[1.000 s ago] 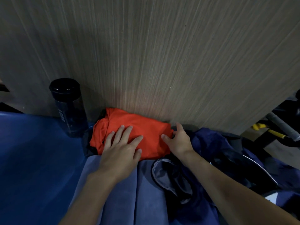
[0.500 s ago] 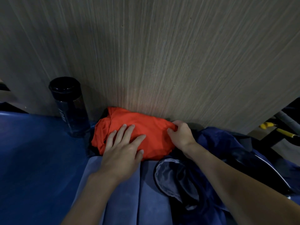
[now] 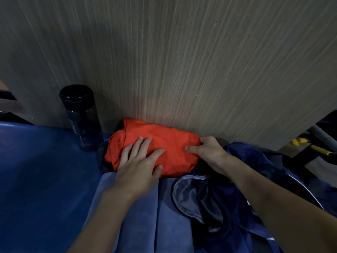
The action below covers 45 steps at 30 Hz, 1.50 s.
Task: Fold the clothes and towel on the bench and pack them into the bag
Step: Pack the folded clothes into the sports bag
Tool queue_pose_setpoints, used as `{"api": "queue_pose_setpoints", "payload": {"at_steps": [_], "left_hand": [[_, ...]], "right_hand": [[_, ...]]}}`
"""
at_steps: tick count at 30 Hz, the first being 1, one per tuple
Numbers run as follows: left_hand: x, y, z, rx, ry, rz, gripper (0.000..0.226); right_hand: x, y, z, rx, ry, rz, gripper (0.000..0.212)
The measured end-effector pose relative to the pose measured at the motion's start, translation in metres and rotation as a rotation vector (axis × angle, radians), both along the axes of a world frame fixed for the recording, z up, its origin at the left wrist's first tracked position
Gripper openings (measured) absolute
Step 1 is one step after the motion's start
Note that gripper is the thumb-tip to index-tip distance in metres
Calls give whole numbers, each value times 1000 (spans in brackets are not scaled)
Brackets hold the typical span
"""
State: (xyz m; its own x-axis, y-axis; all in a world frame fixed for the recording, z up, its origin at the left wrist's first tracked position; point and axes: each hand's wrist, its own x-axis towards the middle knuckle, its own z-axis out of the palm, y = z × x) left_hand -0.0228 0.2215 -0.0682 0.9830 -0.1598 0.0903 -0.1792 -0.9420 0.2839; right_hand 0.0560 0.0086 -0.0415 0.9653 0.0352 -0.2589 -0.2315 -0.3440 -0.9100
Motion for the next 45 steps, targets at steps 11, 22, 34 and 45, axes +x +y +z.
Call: {"api": "queue_pose_setpoints", "payload": {"at_steps": [11, 22, 34, 45], "left_hand": [[1, -2, 1, -27, -8, 33, 55], [5, 2, 1, -37, 13, 26, 57], [8, -2, 5, -263, -137, 71, 54], [8, 7, 35, -1328, 111, 123, 39]], "right_hand": [[-11, 17, 22, -118, -326, 203, 16], [-12, 11, 17, 28, 59, 110, 35], [-11, 51, 46, -284, -329, 229, 14], [-37, 91, 80, 91, 92, 265, 57]]}}
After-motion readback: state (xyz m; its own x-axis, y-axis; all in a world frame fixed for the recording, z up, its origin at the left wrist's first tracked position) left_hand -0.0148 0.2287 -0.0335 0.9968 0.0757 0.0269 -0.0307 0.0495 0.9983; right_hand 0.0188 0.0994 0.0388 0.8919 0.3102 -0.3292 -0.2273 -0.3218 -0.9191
